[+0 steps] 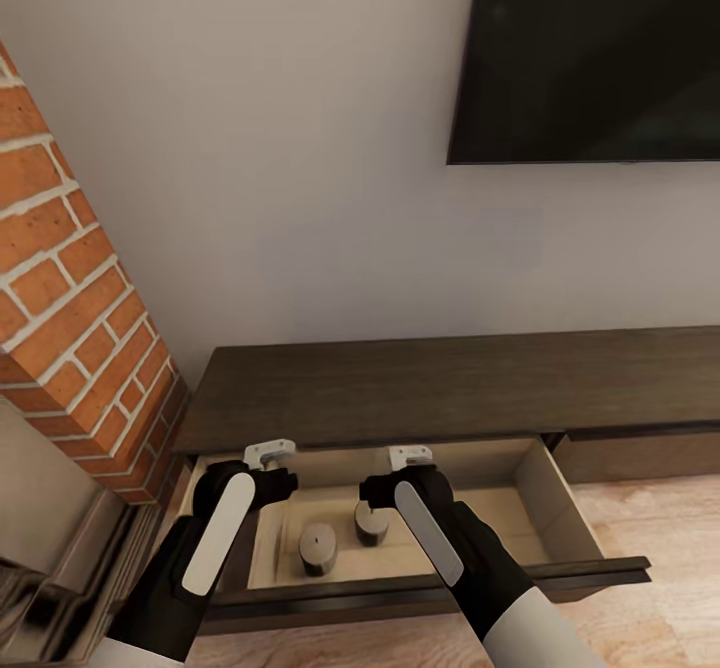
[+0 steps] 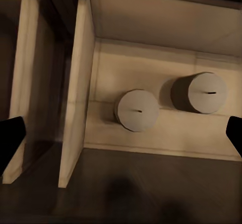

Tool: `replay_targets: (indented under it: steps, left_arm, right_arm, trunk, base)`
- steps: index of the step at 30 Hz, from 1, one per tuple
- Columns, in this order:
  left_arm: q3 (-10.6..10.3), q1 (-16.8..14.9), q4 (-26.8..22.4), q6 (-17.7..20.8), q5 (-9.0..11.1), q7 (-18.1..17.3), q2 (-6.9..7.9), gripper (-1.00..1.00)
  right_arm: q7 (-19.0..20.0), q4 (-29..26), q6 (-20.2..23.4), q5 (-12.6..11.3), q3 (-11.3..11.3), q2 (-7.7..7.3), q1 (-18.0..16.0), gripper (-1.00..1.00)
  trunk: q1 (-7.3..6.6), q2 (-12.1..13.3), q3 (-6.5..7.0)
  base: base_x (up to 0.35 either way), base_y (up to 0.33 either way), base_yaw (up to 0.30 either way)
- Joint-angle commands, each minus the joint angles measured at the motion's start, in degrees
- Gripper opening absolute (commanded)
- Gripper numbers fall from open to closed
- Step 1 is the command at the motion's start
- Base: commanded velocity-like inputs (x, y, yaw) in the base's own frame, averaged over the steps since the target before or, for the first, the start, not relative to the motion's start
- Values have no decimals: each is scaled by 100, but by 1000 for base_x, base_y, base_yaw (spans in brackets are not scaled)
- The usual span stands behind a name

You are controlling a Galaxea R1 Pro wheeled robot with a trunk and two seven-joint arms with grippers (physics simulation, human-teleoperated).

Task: Place each of the two pumpkins and all three candles from the living room inside a cabinet in the living room (use any cabinet), then make sure every cabinet is closed, and position the cauldron so it is next to a table in the living room.

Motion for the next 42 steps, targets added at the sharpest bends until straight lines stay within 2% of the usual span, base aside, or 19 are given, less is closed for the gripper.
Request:
replay_targets:
  steps: [1,8,42]
  left_arm:
    - [3,-4,-5,11,55,60,4,100]
    - [8,-4,3,12,62,60,5,100]
    - [10,-4,4,12,57,60,9,100]
  right_arm:
    - [-56,-13,231,-61,9,1,-4,100]
    - [-52,-16,381,-64,9,2,-4,100]
    - [-44,-24,391,-64,8,1,-4,100]
  trunk:
    - [-23,39,14]
    - [-177,320,139]
    - [-924,1684,750]
  base:
    - [0,0,0]
    - [0,0,0]
    - [0,0,0]
